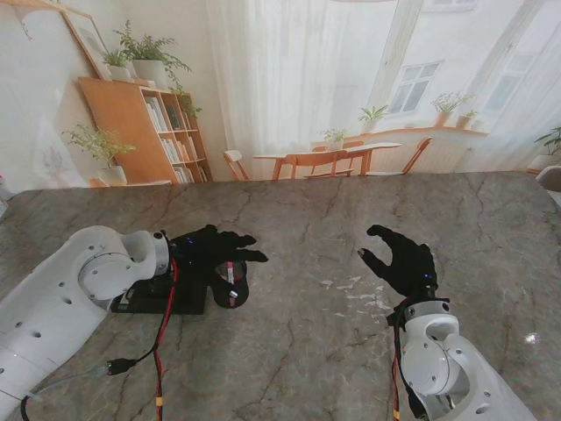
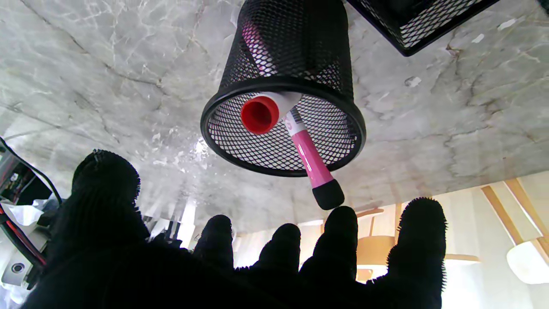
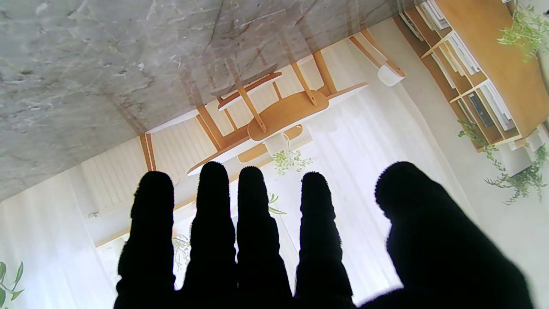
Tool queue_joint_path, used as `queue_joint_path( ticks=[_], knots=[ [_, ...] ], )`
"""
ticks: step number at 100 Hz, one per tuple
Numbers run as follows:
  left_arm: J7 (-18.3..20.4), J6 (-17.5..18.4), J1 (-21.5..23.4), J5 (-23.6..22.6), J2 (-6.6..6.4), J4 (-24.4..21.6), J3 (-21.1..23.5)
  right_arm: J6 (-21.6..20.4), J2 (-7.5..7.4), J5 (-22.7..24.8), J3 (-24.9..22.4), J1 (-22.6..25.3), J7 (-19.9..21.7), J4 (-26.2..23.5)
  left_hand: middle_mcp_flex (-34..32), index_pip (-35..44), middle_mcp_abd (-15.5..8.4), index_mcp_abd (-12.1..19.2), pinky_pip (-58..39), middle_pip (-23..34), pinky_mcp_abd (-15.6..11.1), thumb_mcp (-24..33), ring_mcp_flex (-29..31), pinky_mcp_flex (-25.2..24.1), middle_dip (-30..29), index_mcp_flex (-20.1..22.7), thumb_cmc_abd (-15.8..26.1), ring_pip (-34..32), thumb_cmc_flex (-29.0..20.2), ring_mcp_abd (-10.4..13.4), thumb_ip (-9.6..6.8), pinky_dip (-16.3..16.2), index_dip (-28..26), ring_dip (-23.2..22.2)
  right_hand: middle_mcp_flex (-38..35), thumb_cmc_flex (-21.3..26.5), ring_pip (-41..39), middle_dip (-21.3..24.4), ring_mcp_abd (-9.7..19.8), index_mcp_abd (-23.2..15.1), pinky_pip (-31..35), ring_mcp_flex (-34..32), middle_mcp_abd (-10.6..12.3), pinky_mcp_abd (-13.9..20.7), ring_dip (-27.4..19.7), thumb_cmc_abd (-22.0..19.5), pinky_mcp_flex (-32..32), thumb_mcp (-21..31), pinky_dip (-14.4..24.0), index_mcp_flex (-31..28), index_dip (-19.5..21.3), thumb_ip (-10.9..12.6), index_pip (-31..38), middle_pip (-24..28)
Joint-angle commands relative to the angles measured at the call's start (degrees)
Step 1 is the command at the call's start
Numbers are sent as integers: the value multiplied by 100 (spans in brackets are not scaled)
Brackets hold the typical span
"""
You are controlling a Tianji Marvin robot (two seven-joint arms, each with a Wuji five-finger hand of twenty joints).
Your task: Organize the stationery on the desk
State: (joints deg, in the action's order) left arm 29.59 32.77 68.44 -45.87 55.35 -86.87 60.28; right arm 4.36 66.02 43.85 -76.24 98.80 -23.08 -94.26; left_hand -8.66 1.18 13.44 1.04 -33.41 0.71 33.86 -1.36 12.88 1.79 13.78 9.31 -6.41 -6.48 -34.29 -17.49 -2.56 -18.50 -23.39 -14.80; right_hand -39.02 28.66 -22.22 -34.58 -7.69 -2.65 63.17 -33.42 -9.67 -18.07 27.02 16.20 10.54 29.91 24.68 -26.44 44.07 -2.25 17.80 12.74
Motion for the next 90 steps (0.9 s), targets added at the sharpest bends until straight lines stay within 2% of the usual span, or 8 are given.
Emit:
queue_joint_path(
  ticks=[1, 17, 34, 43, 56, 65, 90],
  knots=[
    [-98, 12, 86, -84, 17, -50, 83, -21, 13, -8, -10, 18, 72, 22, 219, -17, 11, -6, 168, -87, 208, -12, -289, -166, -154, -208, 277, 95, 161, -91, 369, 136, -78, 84, -7, -76, -37, -101, 20, -56, 46, 65, -8, -81, 81, -158, -78, -121, 94, -46, 24, 185, 35, 12],
    [-353, 12, 349, -245, 71, -367, 413, -28, 11, -9, -9, 18, 82, 19, 68, -2, -192, -31, 186, -4, 159, 6, -214, -144, -154, -177, 396, 42, 103, -36, 370, 151, -103, 112, -14, -76, -34, -102, 26, -55, 48, 72, -8, -84, 80, -154, -76, -119, 95, -55, 22, 186, 36, 15],
    [-780, -119, 869, -454, 164, -930, 896, -88, 15, -22, -13, 13, 61, 28, -368, 136, -377, -42, 71, 148, 59, -9, 76, 13, 0, -18, 567, -64, -144, 98, 395, 58, -271, 44, -9, -74, -35, -101, 31, -56, 48, 64, -9, -81, 81, -155, -77, -118, 95, -58, 23, 186, 39, 12],
    [-1087, -260, 1185, -559, 226, -1240, 1121, -137, 18, -34, -12, 17, 41, 21, -620, 201, -438, -49, -42, 217, -43, -25, 274, 167, 178, 91, 606, -115, -316, 169, 402, -92, -406, -66, -14, -76, -32, -102, 24, -60, 47, 67, -3, -80, 80, -152, -77, -120, 95, -59, 23, 185, 40, 14],
    [-1611, -518, 1678, -722, 326, -1657, 1387, -230, 25, -49, -19, 53, 3, -37, -927, 262, -464, -93, -363, 312, -185, -55, 550, 437, 502, 237, 636, -212, -447, 234, 416, -575, -600, -310, -13, -85, -30, -101, 28, -72, 46, 62, -7, -79, 80, -154, -77, -119, 95, -60, 23, 185, 41, 12],
    [-1945, -792, 2025, -736, 395, -1903, 1489, -296, 35, -71, -31, 99, -44, -102, -1046, 295, -476, -120, -486, 335, -298, -50, 671, 550, 582, 323, 635, -260, -497, 268, 414, -774, -661, -407, -17, -92, -27, -99, 31, -58, 51, 50, 4, -77, 79, -148, -65, -119, 97, -58, 21, 185, 39, 10],
    [-2820, -1553, 2871, -695, 561, -2233, 1594, -641, 77, -290, -50, 252, -125, -330, -1282, 337, -478, -230, -811, 380, -724, -55, 907, 755, 693, 504, 640, -394, -730, 419, 429, -1341, -749, -746, -34, -146, -17, -90, 96, -45, 208, -31, 77, -82, 84, -175, 180, -125, 189, -50, 14, 184, 28, 2]
  ],
)
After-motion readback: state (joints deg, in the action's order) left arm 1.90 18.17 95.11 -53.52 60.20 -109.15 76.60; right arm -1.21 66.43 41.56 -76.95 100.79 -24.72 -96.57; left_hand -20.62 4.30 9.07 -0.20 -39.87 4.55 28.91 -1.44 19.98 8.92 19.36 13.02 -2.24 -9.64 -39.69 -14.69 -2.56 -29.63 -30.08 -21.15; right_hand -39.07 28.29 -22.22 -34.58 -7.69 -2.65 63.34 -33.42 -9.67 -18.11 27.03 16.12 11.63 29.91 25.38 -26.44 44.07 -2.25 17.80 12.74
